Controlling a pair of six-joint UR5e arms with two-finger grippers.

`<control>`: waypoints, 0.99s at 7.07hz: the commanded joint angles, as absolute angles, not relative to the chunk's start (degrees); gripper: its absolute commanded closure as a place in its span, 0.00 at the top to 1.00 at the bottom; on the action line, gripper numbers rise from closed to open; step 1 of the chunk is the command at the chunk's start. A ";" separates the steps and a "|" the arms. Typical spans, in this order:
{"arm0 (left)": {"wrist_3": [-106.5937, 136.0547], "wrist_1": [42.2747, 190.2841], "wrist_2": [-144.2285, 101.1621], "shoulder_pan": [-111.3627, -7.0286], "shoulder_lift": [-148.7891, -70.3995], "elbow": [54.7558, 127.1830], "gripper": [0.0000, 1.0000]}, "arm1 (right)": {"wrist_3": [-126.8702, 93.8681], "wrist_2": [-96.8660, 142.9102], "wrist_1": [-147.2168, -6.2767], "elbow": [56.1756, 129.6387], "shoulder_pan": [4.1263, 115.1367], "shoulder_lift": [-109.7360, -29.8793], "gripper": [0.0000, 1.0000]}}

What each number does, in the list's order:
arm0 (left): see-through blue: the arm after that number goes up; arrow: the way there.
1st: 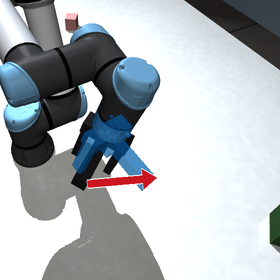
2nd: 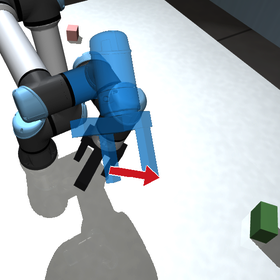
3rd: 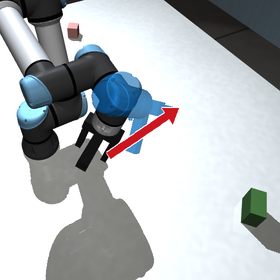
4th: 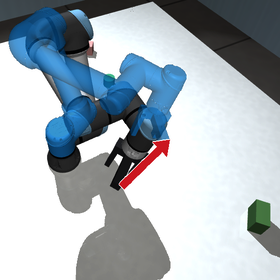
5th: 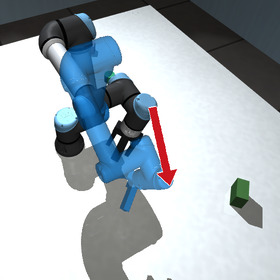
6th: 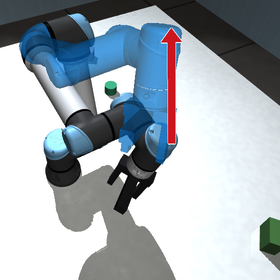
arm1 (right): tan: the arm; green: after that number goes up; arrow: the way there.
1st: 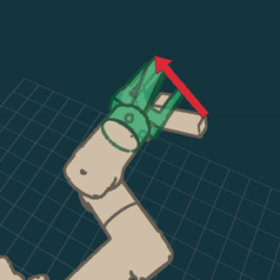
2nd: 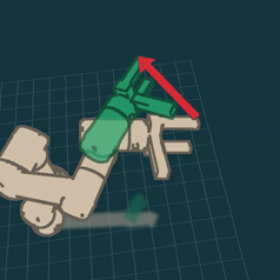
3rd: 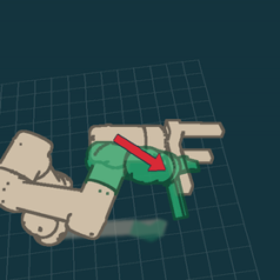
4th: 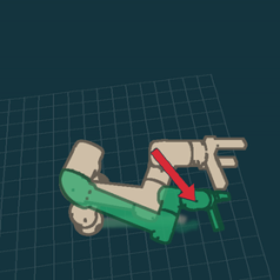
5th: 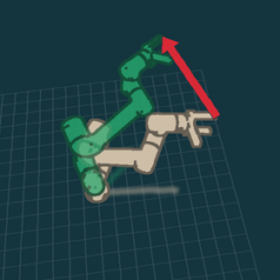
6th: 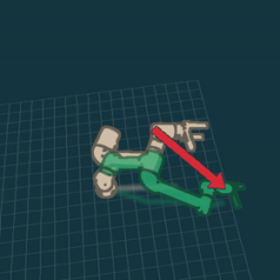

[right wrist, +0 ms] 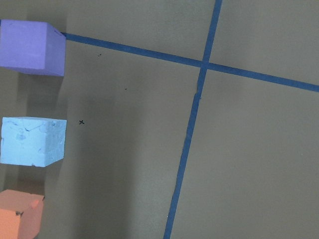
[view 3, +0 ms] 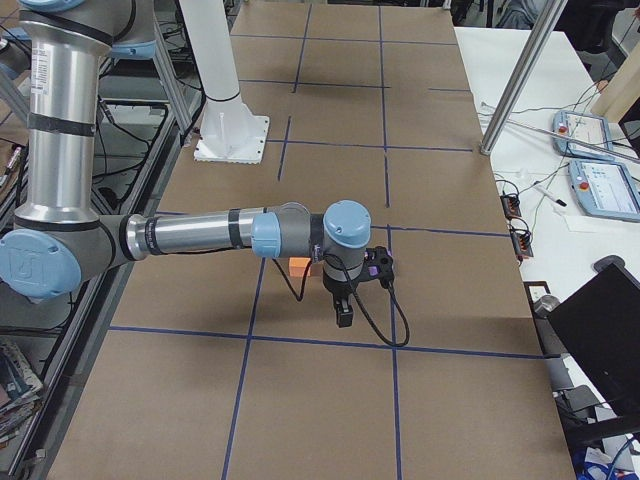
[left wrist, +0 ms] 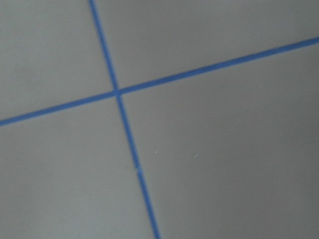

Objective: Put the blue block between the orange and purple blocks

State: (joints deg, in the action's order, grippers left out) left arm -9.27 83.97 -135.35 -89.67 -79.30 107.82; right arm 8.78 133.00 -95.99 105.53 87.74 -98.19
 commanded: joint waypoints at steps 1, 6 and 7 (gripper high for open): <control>-10.11 85.60 -136.41 -92.54 -75.76 107.15 1.00 | 8.44 132.89 -96.06 105.47 87.80 -98.26 1.00; -9.93 85.96 -136.05 -92.55 -75.85 104.85 1.00 | 8.44 132.80 -95.89 105.56 87.72 -98.17 1.00; -9.93 85.96 -136.05 -92.55 -75.85 104.77 1.00 | 8.44 132.80 -95.80 105.56 87.71 -98.17 1.00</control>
